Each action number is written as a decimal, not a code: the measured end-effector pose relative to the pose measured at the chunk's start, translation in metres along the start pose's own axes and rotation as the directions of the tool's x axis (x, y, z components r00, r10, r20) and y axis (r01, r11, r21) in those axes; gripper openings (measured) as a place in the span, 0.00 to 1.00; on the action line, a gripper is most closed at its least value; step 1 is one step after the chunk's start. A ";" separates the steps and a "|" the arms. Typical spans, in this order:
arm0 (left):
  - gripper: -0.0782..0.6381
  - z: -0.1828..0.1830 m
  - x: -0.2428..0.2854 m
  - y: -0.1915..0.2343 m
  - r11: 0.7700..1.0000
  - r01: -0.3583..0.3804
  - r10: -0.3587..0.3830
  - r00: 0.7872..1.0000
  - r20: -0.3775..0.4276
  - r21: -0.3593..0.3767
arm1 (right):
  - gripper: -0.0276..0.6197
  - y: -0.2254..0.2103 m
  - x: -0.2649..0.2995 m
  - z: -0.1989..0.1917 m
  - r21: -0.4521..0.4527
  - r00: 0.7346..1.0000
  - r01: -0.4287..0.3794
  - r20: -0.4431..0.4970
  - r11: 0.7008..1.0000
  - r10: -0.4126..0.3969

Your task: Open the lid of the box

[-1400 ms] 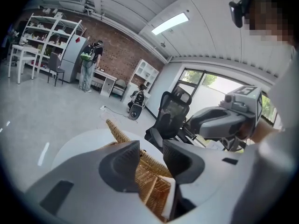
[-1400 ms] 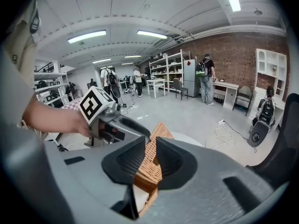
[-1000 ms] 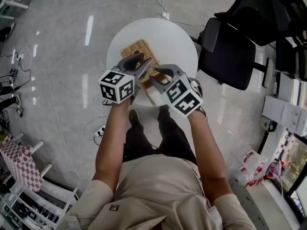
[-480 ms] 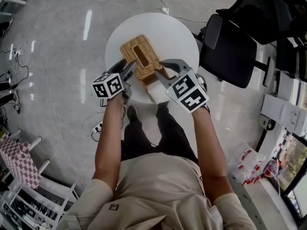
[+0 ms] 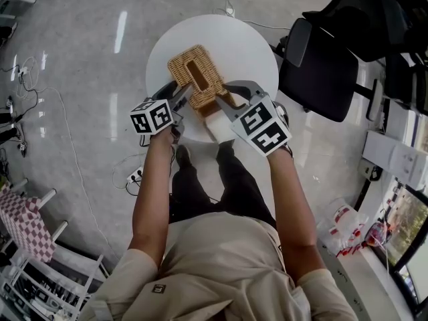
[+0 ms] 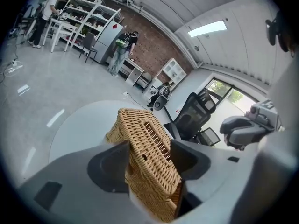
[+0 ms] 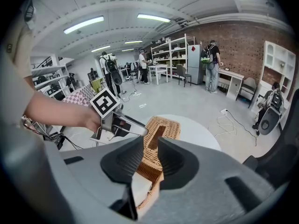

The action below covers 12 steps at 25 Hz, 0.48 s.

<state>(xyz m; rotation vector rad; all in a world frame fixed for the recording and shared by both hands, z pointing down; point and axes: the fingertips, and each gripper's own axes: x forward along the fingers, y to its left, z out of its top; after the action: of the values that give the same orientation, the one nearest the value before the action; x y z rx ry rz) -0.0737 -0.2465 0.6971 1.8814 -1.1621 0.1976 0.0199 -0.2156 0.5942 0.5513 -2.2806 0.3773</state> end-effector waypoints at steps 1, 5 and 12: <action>0.46 0.001 -0.001 -0.001 1.000 0.003 -0.003 1.000 0.002 0.002 | 0.18 0.000 0.000 0.000 0.000 1.000 0.000 0.000 1.000 0.000; 0.46 0.008 -0.006 -0.011 1.000 0.015 -0.015 1.000 0.011 0.025 | 0.18 0.001 0.002 -0.001 0.003 1.000 -0.002 -0.003 1.000 0.002; 0.46 0.027 -0.010 -0.035 0.996 0.055 -0.058 0.997 0.042 0.069 | 0.18 0.004 0.007 0.001 0.003 1.000 -0.015 -0.008 1.000 0.015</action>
<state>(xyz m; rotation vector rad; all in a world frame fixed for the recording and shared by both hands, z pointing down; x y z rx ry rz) -0.0597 -0.2546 0.6542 1.9850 -1.1429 0.1667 0.0131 -0.2147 0.5984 0.5337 -2.2774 0.3897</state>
